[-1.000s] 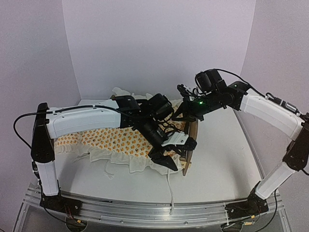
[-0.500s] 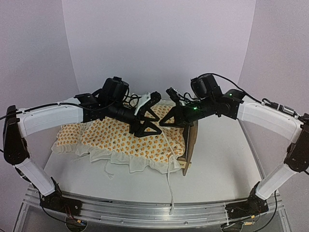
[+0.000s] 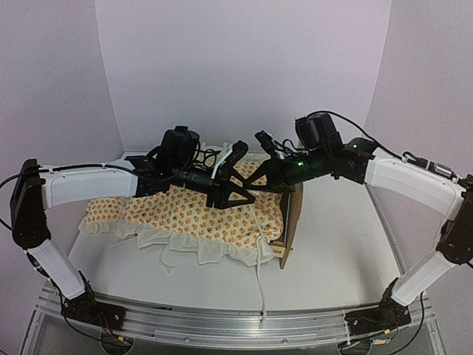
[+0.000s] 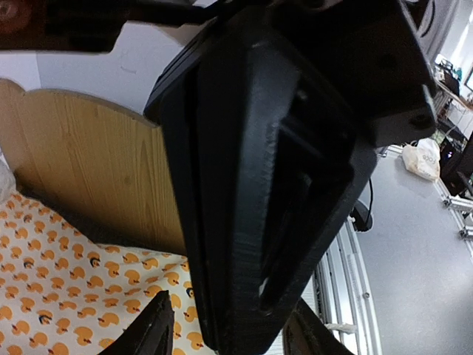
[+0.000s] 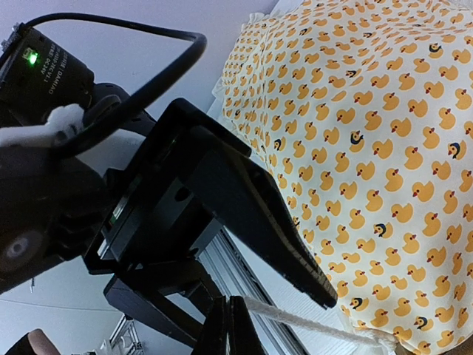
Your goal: Set up the pet bed
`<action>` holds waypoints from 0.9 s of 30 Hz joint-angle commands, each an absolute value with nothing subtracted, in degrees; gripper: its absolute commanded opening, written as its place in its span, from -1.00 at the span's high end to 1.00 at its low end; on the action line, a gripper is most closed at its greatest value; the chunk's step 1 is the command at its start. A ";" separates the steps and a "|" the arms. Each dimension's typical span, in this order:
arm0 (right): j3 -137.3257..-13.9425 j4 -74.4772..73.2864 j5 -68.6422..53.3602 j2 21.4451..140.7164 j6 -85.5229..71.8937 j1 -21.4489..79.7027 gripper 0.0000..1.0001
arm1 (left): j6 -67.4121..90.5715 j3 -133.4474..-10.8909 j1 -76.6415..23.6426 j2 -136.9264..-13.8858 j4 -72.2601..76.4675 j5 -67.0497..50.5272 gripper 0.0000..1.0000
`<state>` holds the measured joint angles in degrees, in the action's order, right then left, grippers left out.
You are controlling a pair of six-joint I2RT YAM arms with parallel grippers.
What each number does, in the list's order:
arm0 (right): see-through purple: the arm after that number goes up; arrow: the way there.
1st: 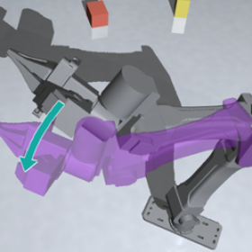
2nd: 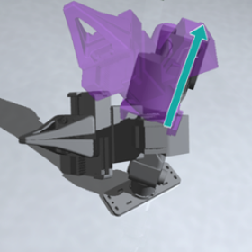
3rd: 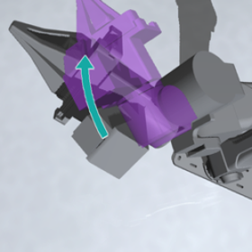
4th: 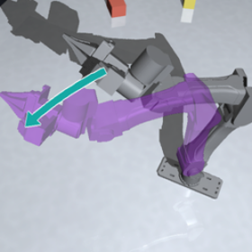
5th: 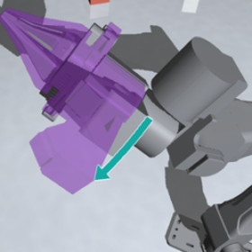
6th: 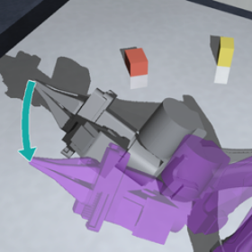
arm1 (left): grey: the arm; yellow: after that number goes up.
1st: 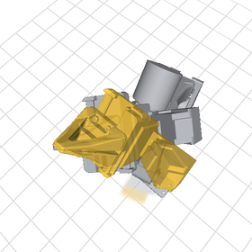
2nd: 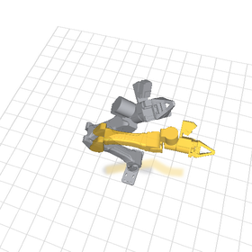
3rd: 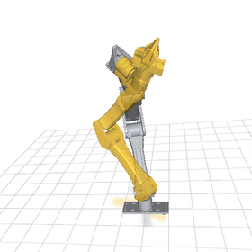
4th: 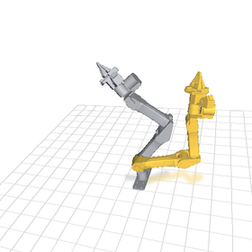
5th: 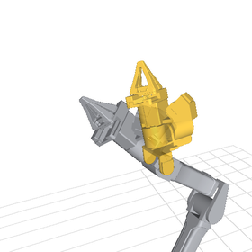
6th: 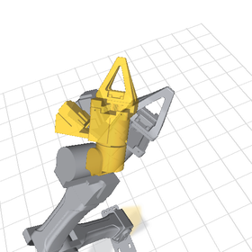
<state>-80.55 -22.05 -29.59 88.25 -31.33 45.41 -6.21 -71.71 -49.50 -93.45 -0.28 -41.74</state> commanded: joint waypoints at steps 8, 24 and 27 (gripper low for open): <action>-88.50 -37.60 -9.44 82.95 -34.57 45.28 -0.19 | -7.33 -70.38 -49.20 -93.29 3.99 -43.42 1.00; -106.34 -68.45 23.82 98.41 -37.40 44.91 -0.59 | -25.43 -67.04 -49.31 -91.16 -5.40 -51.94 1.00; -107.01 -67.87 23.23 99.65 -36.97 44.18 -0.23 | -28.61 -65.86 -49.64 -90.66 -6.80 -53.04 1.00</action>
<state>-104.99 -65.33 22.95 98.73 -37.66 45.00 -22.49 -67.16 -49.30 -93.62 -4.07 -49.98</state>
